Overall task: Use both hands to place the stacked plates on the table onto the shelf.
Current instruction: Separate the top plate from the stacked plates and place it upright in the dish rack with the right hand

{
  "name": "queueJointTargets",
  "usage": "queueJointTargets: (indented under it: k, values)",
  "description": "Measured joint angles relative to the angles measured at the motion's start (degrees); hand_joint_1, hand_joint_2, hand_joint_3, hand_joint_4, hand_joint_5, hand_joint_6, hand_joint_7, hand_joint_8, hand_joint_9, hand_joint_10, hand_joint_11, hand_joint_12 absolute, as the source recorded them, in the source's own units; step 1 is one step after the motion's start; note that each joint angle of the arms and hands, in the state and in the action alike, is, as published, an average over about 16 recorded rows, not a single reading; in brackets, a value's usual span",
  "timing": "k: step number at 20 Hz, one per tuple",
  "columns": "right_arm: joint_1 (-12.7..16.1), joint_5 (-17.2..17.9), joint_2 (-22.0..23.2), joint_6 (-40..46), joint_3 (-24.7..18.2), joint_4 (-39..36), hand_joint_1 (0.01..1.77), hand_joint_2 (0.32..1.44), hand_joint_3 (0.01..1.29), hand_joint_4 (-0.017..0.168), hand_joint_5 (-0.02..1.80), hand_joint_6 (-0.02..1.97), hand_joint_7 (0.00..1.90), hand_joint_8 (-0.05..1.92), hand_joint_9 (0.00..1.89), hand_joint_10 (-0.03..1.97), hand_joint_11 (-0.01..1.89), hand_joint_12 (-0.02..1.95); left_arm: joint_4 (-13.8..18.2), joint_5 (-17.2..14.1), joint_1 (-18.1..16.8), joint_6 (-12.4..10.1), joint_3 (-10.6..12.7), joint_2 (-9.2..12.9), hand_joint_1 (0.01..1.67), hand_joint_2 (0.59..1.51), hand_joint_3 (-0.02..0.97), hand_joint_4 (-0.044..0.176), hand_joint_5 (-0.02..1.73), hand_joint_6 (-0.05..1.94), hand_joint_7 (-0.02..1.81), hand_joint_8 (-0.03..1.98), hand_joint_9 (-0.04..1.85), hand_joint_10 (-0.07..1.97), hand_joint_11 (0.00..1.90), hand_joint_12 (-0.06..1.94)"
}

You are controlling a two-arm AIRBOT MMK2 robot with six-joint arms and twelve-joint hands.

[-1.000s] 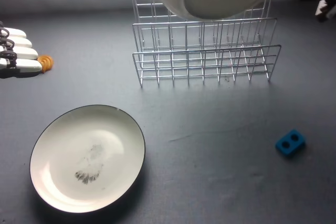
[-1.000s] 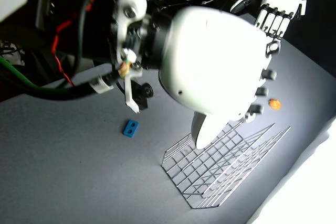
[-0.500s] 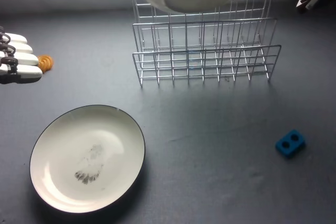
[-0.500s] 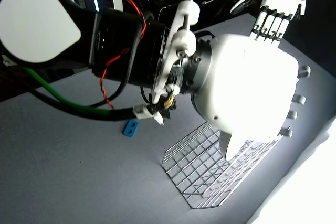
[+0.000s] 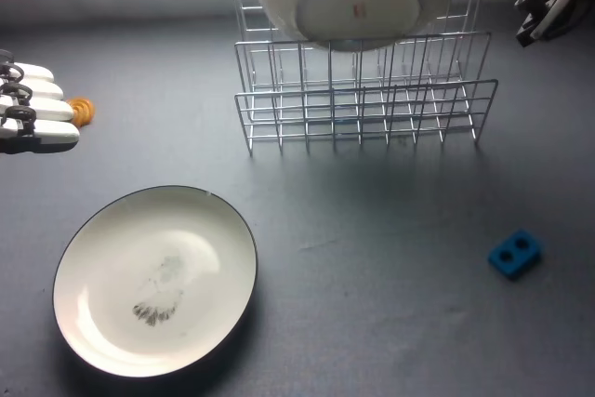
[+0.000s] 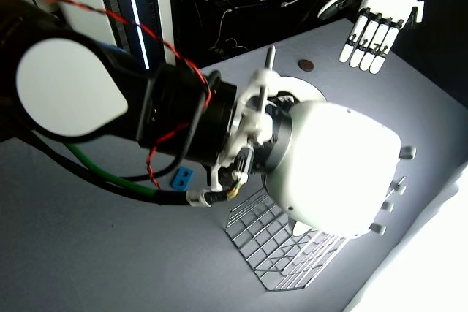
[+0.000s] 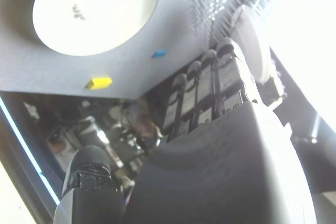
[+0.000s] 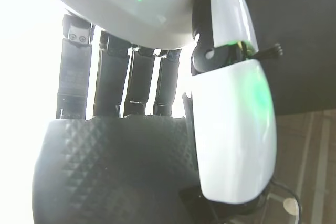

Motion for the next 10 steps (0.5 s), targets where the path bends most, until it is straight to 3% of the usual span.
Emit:
queueJointTargets:
  k: [10]
  values:
    - [-3.59, 1.23, -2.67, -0.31, 4.36, 1.47, 1.23, 0.99, 0.01, 0.008, 1.0, 0.81, 1.14, 0.77, 1.39, 0.0, 0.94, 1.02, 0.15, -0.23, -0.04, 0.0, -0.45, 0.0, 0.01, 1.087, 0.022, -0.002, 0.02, 0.01, 0.02, 0.0, 0.02, -0.02, 0.02, 0.0]
